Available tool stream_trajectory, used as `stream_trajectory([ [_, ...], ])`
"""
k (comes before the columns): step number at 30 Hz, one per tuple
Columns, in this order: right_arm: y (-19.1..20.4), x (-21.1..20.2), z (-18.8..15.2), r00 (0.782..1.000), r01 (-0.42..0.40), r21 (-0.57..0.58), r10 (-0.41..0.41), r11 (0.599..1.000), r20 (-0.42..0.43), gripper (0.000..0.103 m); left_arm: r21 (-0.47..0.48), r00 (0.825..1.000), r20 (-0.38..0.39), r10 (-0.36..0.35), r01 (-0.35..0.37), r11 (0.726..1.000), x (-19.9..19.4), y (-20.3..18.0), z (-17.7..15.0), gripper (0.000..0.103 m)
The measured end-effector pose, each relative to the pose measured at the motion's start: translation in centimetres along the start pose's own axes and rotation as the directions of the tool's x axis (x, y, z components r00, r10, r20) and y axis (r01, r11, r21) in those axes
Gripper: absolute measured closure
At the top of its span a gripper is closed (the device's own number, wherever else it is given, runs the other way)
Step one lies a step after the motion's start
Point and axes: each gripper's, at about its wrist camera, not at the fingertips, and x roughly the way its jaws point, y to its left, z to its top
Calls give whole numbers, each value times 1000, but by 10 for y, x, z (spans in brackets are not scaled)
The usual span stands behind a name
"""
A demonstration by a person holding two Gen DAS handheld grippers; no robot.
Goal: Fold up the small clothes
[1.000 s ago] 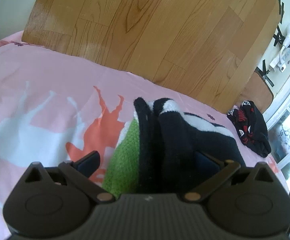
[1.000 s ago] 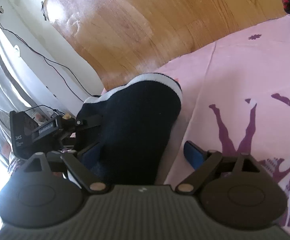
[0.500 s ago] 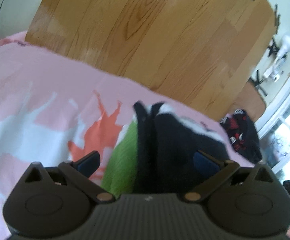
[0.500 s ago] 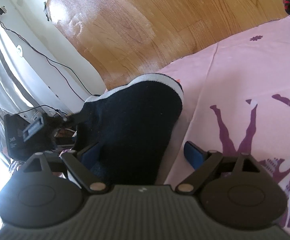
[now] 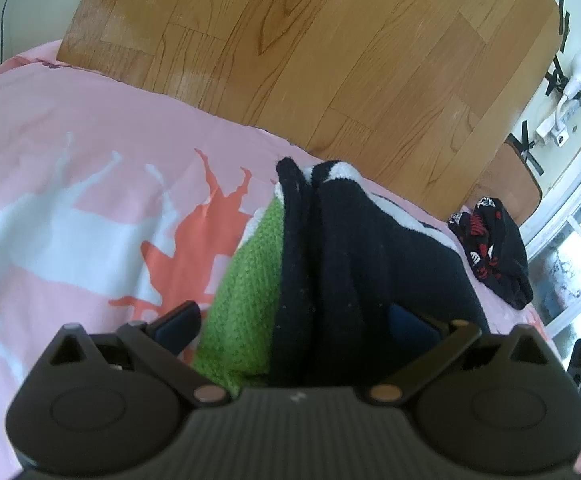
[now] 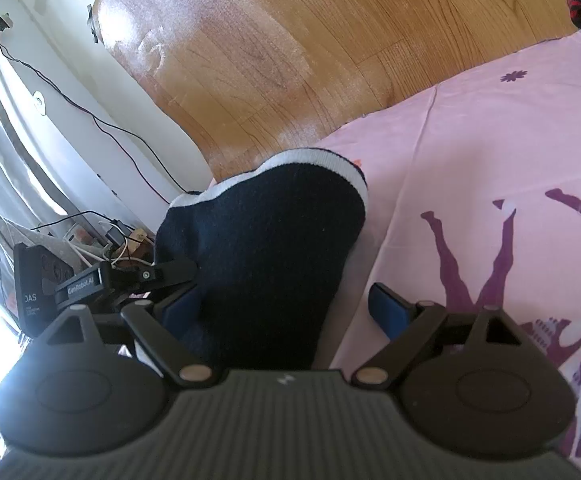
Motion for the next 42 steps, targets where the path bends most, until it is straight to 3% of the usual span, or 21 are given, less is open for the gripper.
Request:
stream_trajectory([
  [7, 0, 0, 0, 1000, 0, 0, 0, 1000, 0, 11, -53, 1000, 17, -3, 4, 999, -5, 9, 3, 0],
  [31, 0, 1, 0, 1000, 1, -1, -1, 1000, 0, 10, -67, 999, 30, 12, -10, 998, -8, 13, 5, 0],
  [37, 1, 1, 0, 1000, 2, 0, -2, 1000, 1, 10, -67, 996, 77, -39, 44, 997, -17, 13, 4, 0],
  [42, 0, 0, 0, 1000, 2, -1, -2, 1000, 1, 10, -22, 1000, 16, -11, 11, 1000, -5, 4, 2, 0],
])
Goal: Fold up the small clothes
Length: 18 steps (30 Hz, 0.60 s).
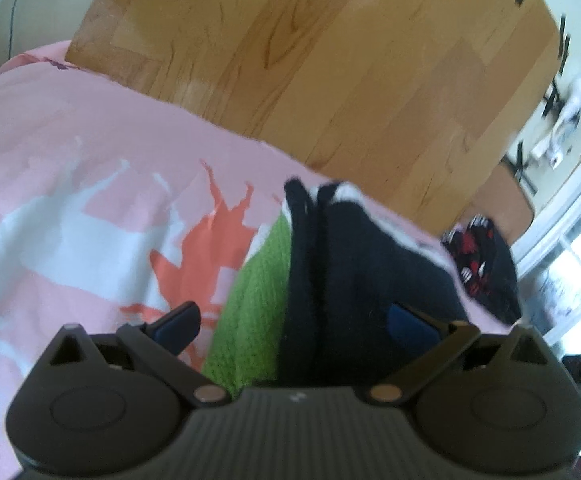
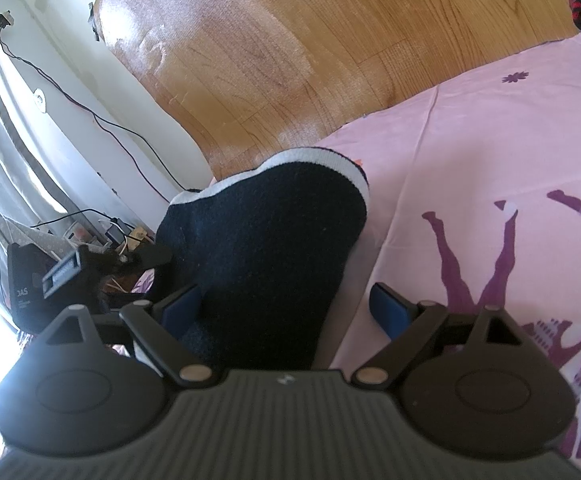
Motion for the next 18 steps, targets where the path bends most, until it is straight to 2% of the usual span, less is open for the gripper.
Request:
stream_trajectory([
  [3, 0, 0, 0, 1000, 0, 0, 0, 1000, 1, 10, 24, 1000, -17, 17, -16, 1000, 4, -5, -1, 0],
  [18, 0, 0, 0, 1000, 2, 0, -2, 1000, 1, 10, 10, 1000, -16, 11, -11, 1000, 3, -1, -1, 0],
])
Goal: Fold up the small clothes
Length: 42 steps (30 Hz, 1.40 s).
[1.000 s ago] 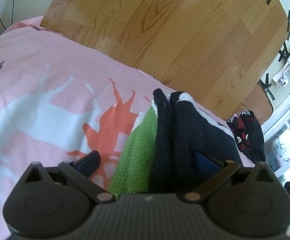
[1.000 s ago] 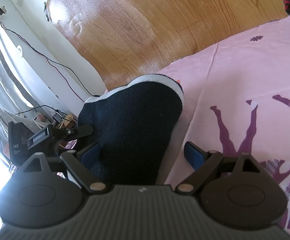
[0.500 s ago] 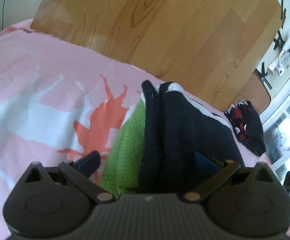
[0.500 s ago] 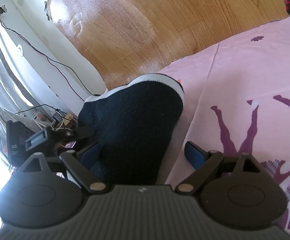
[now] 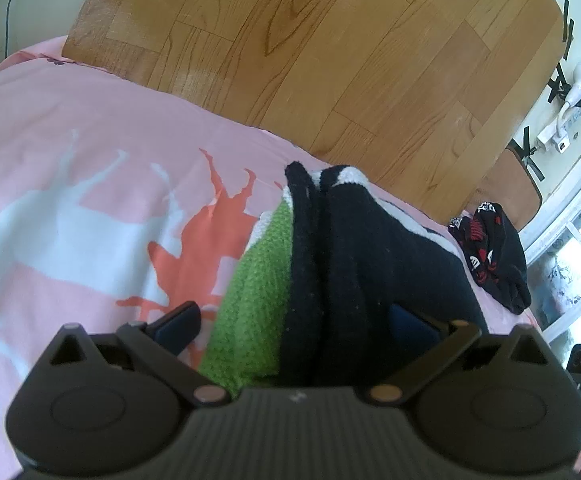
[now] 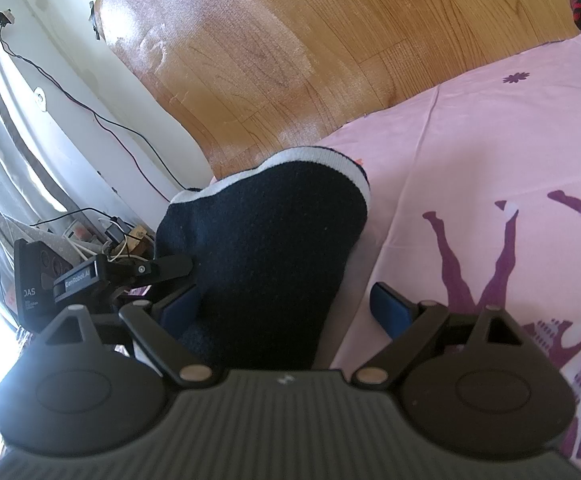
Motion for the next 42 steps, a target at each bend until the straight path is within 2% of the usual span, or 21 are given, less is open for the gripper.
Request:
stream_trajectory([
  [26, 0, -1, 0, 1000, 2, -4, -2, 1000, -2, 9, -13, 1000, 3, 2, -2, 1000, -2, 3, 1, 0],
  [32, 2, -1, 1, 1000, 13, -14, -13, 1000, -9, 9, 8, 1000, -5, 9, -9, 1000, 0, -2, -1, 0],
  [38, 11, 10, 4, 998, 6, -77, -11, 997, -56, 9, 6, 1000, -10, 3, -3, 1000, 0, -1, 0, 0],
  [42, 16, 33, 14, 995, -8, -132, -5, 991, -97, 9, 26, 1000, -10, 2, -2, 1000, 3, -3, 0, 0],
])
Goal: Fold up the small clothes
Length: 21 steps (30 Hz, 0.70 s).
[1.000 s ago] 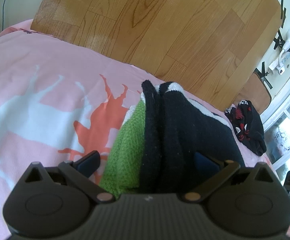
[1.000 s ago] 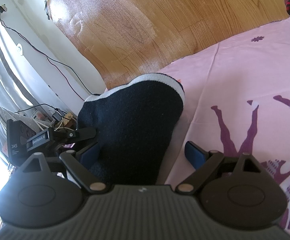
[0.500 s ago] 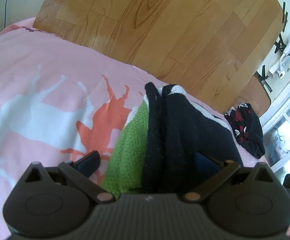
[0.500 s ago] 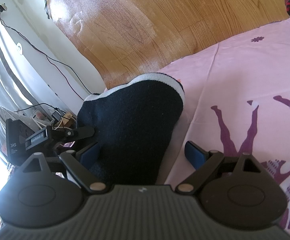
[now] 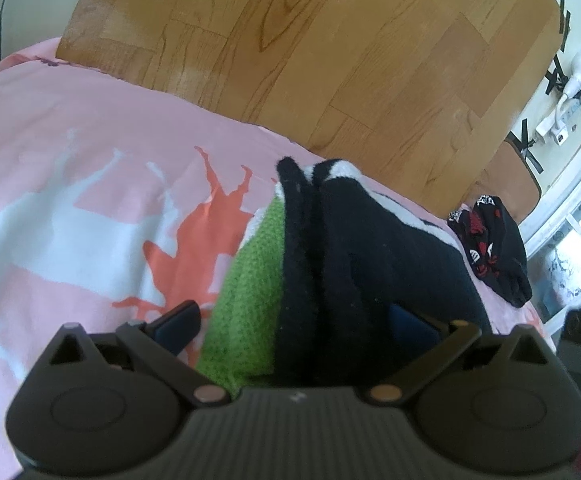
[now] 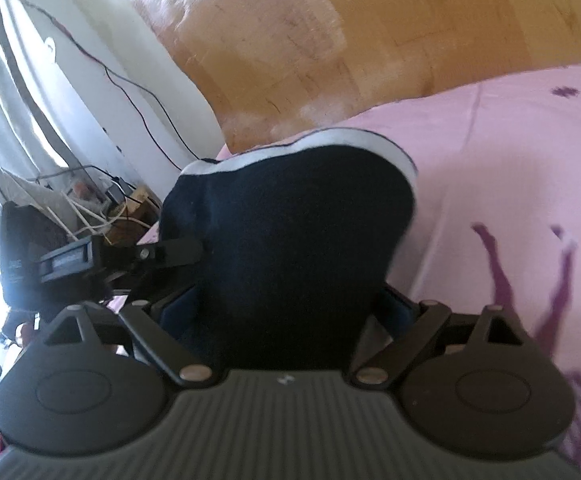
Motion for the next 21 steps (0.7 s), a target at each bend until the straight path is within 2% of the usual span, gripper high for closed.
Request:
stream_trajectory([
  [3, 5, 18, 8, 1000, 22, -48, -23, 999, -21, 14, 26, 1000, 9, 16, -16, 1000, 3, -5, -2, 1],
  [6, 5, 25, 18, 998, 25, -51, -28, 998, -55, 26, 0, 1000, 29, 11, -11, 1000, 2, -2, -2, 3],
  [8, 8, 24, 25, 998, 9, -72, -13, 997, -54, 41, -12, 999, 39, -9, 9, 1000, 1, 0, -2, 7],
  [10, 15, 20, 32, 999, -16, -111, 12, 994, -37, 46, -53, 997, 74, -29, 33, 998, -7, 6, 1, 13],
  [15, 38, 35, 64, 996, -90, -217, 92, 972, 1, 52, -179, 979, 199, -44, 81, 981, -33, 31, 30, 14],
  [18, 53, 59, 100, 984, -162, -258, 174, 952, 24, 53, -168, 961, 273, 43, 4, 986, -49, 39, 75, 14],
  [21, 60, 95, 136, 969, -201, -279, 232, 939, 80, 53, -157, 923, 341, 178, -130, 979, -45, 50, 127, 14],
])
